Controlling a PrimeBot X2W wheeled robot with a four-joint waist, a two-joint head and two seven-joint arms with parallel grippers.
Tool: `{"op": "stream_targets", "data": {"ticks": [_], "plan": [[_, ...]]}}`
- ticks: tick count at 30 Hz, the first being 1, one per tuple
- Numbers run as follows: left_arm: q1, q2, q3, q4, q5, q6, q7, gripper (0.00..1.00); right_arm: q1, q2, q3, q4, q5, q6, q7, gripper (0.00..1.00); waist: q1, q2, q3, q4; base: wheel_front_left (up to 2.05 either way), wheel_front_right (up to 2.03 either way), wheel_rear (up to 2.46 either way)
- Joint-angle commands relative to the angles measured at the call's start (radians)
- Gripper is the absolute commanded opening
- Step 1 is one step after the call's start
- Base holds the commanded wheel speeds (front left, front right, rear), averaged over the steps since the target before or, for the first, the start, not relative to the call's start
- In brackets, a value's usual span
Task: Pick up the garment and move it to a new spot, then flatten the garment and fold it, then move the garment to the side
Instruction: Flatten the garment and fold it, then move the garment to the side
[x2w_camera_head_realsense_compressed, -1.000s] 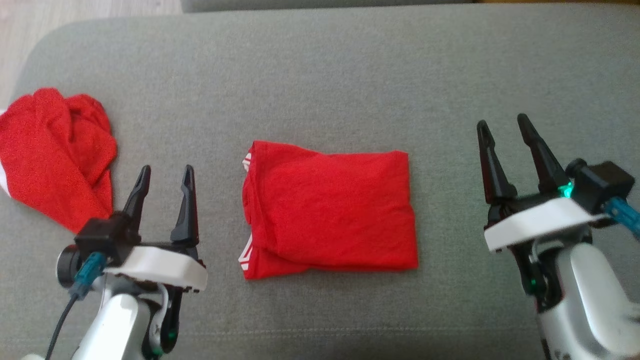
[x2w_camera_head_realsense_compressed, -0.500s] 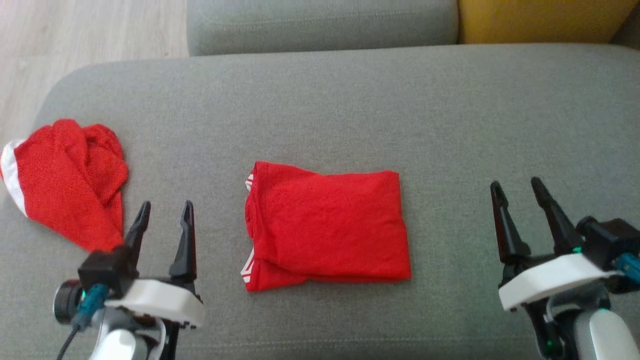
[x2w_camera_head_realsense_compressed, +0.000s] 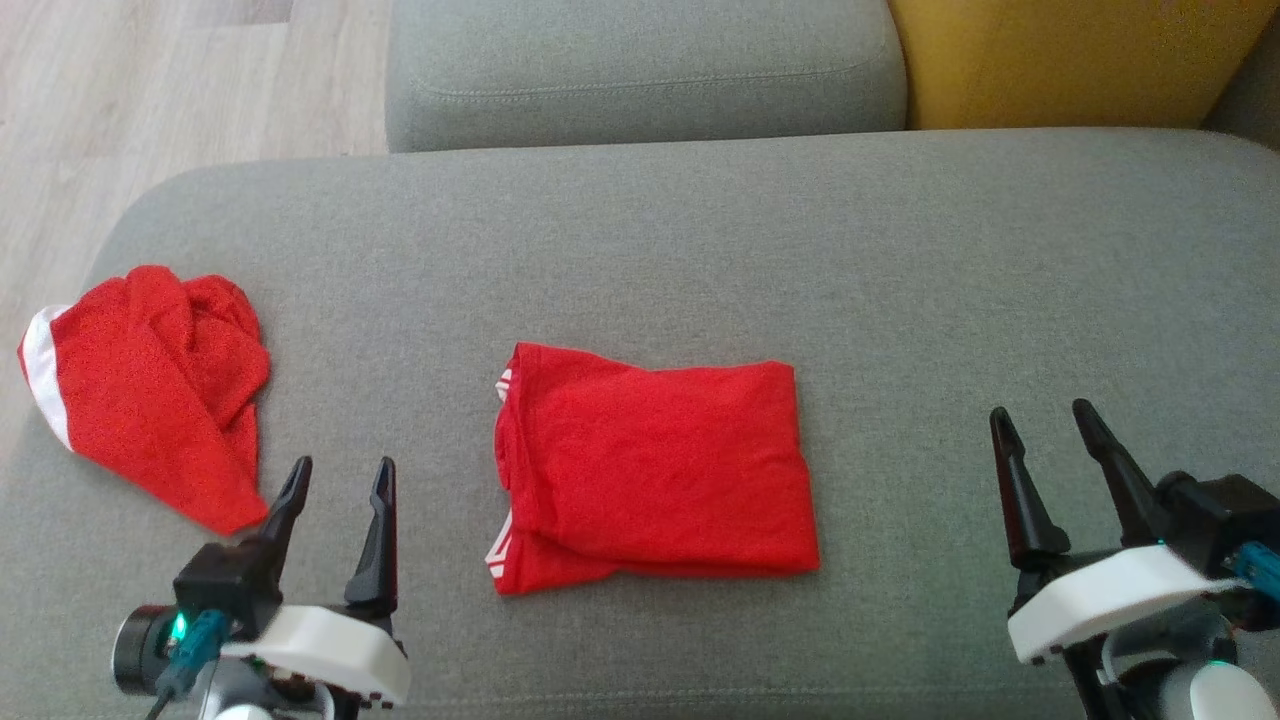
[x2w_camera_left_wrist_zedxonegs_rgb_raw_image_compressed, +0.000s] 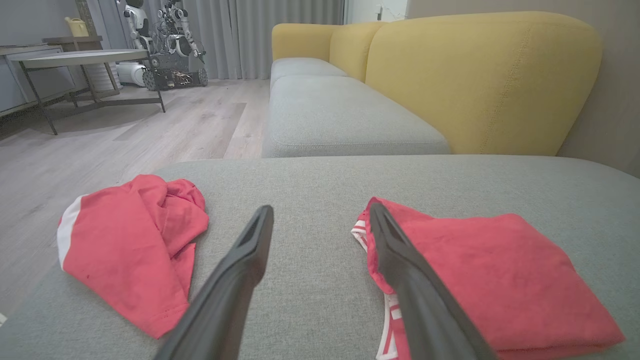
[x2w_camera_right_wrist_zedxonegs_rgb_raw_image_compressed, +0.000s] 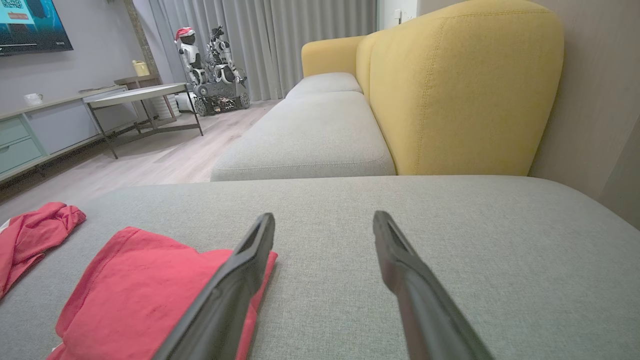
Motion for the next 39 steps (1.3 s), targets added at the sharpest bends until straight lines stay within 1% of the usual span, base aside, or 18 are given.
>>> {"op": "stream_targets", "data": {"ticks": [1, 30, 36, 39], "plan": [[-0.040, 0.025, 0.035, -0.034, 0.008, 0.005, 0.001, 1.00, -0.027, -0.005, 0.020, -0.046, -0.009, -0.001, 0.006, 1.00, 0.0000, 0.0000, -0.001, 0.000, 0.00, 0.00, 0.00], [-0.062, 0.033, 0.027, -0.024, 0.000, 0.018, -0.003, 1.00, -0.037, -0.003, 0.011, -0.042, -0.016, -0.001, 0.020, 1.00, 0.0000, 0.0000, 0.001, -0.001, 0.00, 0.00, 0.00], [-0.081, 0.032, 0.023, -0.019, -0.004, 0.012, -0.009, 1.00, -0.056, -0.007, 0.011, -0.015, -0.009, -0.001, 0.020, 1.00, 0.0000, 0.0000, 0.013, 0.009, 0.00, 0.00, 0.00], [-0.104, 0.030, 0.018, -0.022, -0.001, 0.007, -0.010, 1.00, -0.081, -0.007, 0.020, 0.012, -0.003, -0.001, 0.021, 1.00, 0.0000, 0.0000, 0.040, 0.021, 0.00, 0.00, 0.00]]}}
